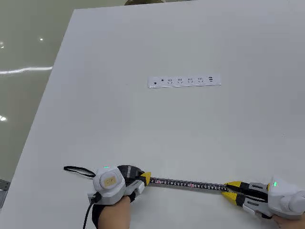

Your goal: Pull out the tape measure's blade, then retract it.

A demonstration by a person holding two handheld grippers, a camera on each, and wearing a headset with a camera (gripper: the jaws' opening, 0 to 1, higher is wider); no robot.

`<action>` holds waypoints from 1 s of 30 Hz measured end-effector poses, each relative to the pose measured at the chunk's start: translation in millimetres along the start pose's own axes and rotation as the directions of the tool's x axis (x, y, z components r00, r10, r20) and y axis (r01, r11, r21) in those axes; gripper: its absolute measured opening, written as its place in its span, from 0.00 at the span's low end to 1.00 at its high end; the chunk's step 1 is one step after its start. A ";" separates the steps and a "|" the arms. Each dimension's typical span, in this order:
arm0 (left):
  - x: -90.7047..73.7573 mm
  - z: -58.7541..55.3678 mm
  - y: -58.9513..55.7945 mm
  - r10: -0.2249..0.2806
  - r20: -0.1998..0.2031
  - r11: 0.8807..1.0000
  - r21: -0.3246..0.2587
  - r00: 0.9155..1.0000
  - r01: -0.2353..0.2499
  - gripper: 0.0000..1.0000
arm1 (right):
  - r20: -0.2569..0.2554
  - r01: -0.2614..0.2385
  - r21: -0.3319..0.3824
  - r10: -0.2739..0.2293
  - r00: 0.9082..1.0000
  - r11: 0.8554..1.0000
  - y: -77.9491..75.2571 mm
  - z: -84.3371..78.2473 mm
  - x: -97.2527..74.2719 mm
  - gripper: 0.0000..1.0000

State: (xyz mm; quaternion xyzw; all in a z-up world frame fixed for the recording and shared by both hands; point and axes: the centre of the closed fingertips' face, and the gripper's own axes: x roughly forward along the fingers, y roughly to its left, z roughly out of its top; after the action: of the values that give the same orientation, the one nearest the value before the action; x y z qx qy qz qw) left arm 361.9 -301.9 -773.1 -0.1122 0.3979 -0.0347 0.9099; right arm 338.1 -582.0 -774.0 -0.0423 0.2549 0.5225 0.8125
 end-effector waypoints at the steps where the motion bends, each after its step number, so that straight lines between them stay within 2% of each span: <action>1: -0.2 0.0 0.0 0.001 0.001 1.000 -0.001 1.000 -0.001 0.71 | 0.000 0.000 0.001 0.000 1.000 1.000 0.0 0.1 0.0 0.12; 9: -1.0 1.1 0.3 0.009 0.008 1.000 -0.008 1.000 -0.009 0.71 | -0.001 0.001 0.001 -0.001 1.000 1.000 0.0 -0.5 -0.2 0.12; 30: -2.0 -0.2 1.4 0.035 -0.018 0.999 -0.007 0.999 -0.036 0.69 | -0.001 0.006 -0.001 -0.006 1.000 1.000 0.6 -1.2 -0.1 0.12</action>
State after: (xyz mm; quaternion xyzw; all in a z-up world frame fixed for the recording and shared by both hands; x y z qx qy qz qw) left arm 360.4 -300.2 -772.1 -0.1082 0.4080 -0.0181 0.9064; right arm 337.1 -582.2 -774.9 -0.0440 0.2548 0.5201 0.8140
